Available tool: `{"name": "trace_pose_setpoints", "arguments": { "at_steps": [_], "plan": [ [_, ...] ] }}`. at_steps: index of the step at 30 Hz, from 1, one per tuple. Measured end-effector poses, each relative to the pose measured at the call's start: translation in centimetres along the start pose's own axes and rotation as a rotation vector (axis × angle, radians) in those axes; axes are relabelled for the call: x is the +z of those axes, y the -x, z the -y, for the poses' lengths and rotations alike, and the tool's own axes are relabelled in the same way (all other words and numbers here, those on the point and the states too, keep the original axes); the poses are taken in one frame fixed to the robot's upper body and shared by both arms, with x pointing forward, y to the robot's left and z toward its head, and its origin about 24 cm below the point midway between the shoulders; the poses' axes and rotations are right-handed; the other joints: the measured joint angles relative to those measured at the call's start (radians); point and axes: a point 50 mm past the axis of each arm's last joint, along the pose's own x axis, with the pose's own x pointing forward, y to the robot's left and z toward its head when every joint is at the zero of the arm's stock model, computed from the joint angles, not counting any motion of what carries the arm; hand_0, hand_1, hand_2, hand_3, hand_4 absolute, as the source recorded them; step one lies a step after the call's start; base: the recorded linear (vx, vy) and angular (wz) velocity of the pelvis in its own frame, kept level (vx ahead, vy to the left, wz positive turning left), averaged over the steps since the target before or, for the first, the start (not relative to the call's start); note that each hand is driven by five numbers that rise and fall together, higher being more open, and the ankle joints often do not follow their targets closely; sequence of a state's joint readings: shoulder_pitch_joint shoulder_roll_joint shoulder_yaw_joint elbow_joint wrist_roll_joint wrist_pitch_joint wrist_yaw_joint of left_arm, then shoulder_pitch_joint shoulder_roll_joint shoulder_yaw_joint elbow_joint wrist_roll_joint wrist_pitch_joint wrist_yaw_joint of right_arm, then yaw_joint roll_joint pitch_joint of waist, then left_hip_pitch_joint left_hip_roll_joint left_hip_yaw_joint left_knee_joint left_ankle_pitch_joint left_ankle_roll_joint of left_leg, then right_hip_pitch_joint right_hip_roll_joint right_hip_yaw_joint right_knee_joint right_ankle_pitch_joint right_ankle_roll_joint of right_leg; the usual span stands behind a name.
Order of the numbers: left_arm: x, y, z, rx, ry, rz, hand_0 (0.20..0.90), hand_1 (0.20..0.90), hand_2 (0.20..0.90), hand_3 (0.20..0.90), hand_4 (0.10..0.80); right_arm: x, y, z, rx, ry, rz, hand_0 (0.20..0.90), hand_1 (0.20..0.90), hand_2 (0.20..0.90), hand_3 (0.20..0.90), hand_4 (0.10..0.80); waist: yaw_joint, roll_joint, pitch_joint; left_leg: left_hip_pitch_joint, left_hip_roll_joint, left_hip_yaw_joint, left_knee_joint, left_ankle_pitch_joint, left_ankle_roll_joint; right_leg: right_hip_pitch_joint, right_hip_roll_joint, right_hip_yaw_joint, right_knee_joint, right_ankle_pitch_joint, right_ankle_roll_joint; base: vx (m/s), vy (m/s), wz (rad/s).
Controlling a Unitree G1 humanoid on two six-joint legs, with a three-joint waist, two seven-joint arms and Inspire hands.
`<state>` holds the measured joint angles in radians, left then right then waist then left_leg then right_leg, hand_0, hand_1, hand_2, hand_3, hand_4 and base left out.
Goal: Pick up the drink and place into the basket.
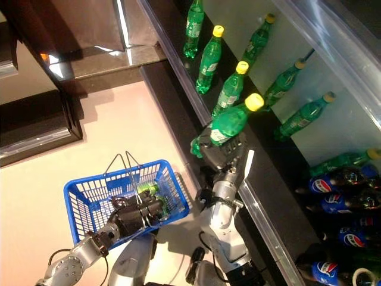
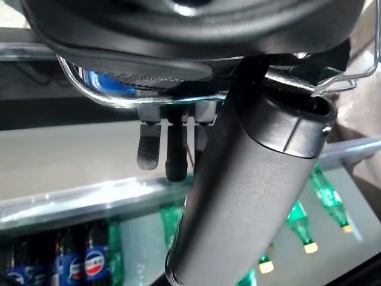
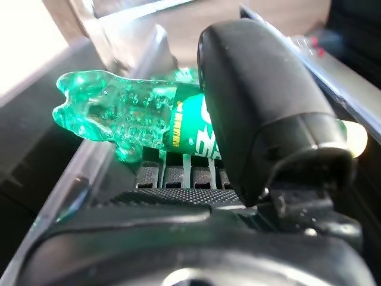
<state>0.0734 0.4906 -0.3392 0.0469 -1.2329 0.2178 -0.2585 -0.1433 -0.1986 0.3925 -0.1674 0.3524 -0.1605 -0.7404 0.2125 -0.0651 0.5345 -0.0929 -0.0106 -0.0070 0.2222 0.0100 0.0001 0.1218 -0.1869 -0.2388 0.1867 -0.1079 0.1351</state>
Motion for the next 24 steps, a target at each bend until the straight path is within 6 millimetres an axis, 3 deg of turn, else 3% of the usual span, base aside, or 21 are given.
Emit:
{"name": "trace_pose_setpoints", "arguments": {
  "at_steps": [9,16,24],
  "plan": [
    [-1.8,-1.1,2.2,-0.109,-0.014,-0.085,0.300,0.300,0.300,0.200,0.100,-1.9,0.7,-0.7,0.164,0.114,-0.106,0.300,0.300,0.300,0.200,0.100,-0.033,0.015,-0.008,0.058,-0.026,0.001,-0.050,0.019,0.009,0.034,-0.026,0.000,0.000,-0.010,0.014,-0.015,0.060,0.02],
    [-2.7,-1.3,3.0,-0.178,-0.009,-0.123,0.300,0.300,0.300,0.200,0.100,-5.5,0.8,1.1,0.130,0.240,-0.244,0.300,0.300,0.300,0.200,0.100,-0.053,0.022,-0.011,0.070,-0.032,-0.001,-0.083,0.040,0.009,0.034,-0.033,-0.002,0.000,-0.012,0.016,-0.036,0.032,0.02],
    [-3.4,-1.4,3.7,-0.235,-0.006,-0.153,0.300,0.300,0.300,0.200,0.100,-7.5,1.0,2.8,0.125,0.294,-0.340,0.300,0.300,0.300,0.200,0.100,-0.056,0.040,-0.019,0.070,-0.039,-0.002,-0.094,0.042,0.010,0.030,-0.040,-0.004,0.001,-0.018,0.019,-0.042,0.034,0.01]
  ]
}}
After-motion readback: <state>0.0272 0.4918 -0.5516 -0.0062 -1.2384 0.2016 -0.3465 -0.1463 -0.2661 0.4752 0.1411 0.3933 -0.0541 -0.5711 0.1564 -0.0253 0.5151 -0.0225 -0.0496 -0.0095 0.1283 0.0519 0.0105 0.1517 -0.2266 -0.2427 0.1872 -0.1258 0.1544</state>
